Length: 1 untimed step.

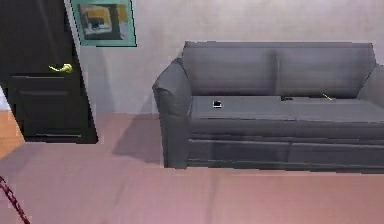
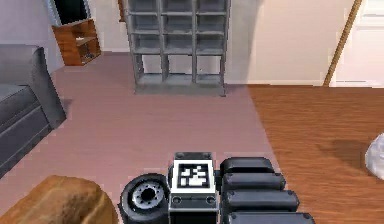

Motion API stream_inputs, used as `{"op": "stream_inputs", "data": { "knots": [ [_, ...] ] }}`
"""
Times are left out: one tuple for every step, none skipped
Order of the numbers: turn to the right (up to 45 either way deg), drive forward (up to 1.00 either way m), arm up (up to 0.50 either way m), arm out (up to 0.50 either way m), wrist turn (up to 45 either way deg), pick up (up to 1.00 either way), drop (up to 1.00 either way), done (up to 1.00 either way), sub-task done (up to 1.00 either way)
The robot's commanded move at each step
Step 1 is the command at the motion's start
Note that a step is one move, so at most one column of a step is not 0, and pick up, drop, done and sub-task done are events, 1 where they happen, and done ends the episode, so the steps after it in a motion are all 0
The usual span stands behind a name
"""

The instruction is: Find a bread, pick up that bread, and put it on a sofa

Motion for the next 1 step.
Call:
{"op": "stream_inputs", "data": {
  "knots": [
    [0.0,0.95,0.0,0.0,0.0,0.0,0.0,0.0,0.0]
  ]
}}
